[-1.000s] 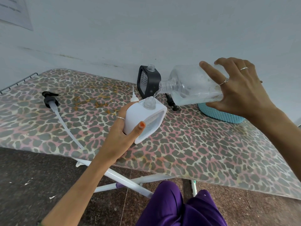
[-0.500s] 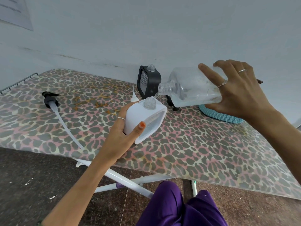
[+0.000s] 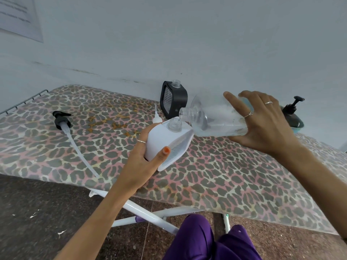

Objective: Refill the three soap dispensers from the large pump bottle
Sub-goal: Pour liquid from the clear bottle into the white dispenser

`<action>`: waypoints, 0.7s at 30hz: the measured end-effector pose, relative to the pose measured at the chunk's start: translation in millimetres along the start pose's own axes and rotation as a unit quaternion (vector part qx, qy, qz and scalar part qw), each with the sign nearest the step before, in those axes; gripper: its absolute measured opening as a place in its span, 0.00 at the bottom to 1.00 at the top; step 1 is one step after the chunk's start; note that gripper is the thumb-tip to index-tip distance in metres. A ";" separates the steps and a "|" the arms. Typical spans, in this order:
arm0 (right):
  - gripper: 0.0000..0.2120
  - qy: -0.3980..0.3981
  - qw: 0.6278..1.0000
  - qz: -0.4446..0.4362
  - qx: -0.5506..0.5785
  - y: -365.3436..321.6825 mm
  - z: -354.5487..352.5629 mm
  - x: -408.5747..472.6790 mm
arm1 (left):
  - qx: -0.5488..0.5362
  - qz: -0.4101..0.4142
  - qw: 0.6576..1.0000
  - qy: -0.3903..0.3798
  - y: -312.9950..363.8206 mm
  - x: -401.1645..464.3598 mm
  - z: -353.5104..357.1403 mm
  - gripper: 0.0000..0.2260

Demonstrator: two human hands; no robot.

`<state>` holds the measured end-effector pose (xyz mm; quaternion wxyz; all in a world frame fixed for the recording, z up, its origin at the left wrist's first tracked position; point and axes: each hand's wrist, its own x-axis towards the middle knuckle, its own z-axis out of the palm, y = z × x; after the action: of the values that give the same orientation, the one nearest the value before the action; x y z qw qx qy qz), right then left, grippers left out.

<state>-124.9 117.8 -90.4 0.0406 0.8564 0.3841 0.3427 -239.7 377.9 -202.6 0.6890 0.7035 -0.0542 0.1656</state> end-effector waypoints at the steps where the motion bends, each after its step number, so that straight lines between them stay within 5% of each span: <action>1: 0.47 -0.002 1.000 0.007 0.011 -3.0 2.4 -1.7 | -0.001 -0.001 1.000 0.000 -1.0 0.3 -0.4 0.29; 11: 0.47 0.018 0.971 0.120 0.207 -37.4 36.8 -26.6 | 0.023 0.009 1.000 0.003 -0.4 1.1 -0.6 0.28; 21: 0.41 0.135 0.792 0.376 0.461 -39.6 71.8 -57.1 | 0.071 0.004 0.997 0.011 -1.5 1.1 -0.9 0.37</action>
<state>-132.3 120.3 -190.0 -0.5432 0.7956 0.1456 0.2253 -238.3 379.0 -203.6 0.6373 0.7485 -0.0372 0.1797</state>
